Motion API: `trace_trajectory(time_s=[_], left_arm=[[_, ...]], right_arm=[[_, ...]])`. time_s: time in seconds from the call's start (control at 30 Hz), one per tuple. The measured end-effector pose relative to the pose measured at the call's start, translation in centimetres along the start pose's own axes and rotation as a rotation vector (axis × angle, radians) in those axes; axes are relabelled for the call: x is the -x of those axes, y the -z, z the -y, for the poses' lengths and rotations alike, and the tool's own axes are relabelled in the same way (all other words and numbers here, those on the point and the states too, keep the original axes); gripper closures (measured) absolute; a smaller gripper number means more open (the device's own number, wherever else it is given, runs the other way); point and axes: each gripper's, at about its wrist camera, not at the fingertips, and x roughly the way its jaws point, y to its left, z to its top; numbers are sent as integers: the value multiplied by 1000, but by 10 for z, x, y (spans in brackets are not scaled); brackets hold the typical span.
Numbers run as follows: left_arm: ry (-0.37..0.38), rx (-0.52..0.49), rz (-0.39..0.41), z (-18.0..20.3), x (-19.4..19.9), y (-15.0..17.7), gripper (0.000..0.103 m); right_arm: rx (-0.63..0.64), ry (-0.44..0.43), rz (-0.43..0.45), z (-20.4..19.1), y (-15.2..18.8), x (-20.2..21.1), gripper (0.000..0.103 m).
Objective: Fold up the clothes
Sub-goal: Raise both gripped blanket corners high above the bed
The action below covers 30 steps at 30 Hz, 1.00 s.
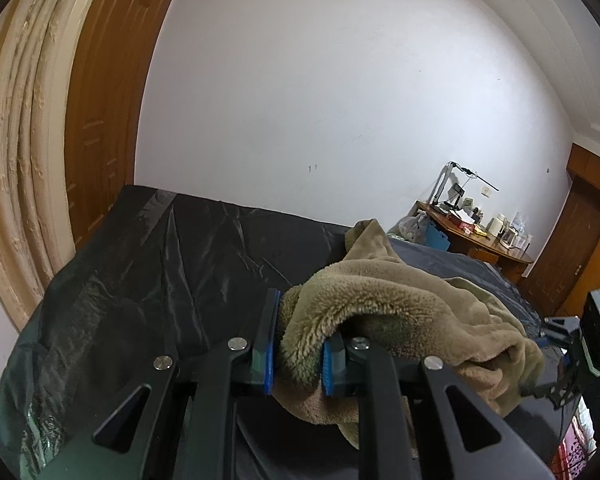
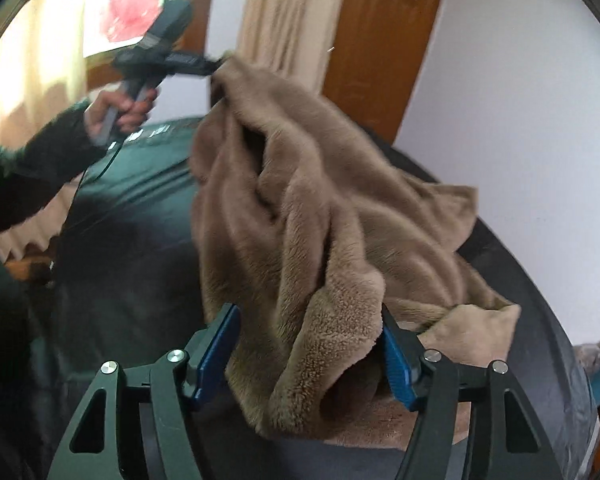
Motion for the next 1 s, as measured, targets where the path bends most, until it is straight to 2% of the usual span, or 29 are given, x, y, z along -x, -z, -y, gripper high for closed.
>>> trace_trajectory(time_s=[0.07,0.1,0.2,0.33,0.5,0.6,0.7,0.87,0.93,1.0], left_arm=[[-3,5,-7,-2,-3,1,82],[-5,6,-11,-3,-5,1,82],[-11,14,-18,-5,-8,0,82],[-16,23,-25,-8,-10,-2,81],[-3,35,-7,-2,-8,-11,81],[59,45,28,12,1,-19,81],[126,-10,62,42,14,-22,79],[180,-137,51,101,17,-10,78],[204,-145,34,116,13,-6,78],[205,-142,53,126,15,-10,78]], right_arm=[[27,5,-32,-9,3,0,39],[36,15,-45,-14,4,3,44],[15,57,-43,-13,5,6,71],[-42,153,7,-7,1,15,81],[-81,334,146,-8,-14,57,84],[-105,518,282,-9,-25,100,86],[-130,713,428,-14,-30,146,86],[-150,959,576,-30,-25,192,86],[-156,999,580,-31,-23,196,86],[-155,1038,578,-30,-22,199,86]])
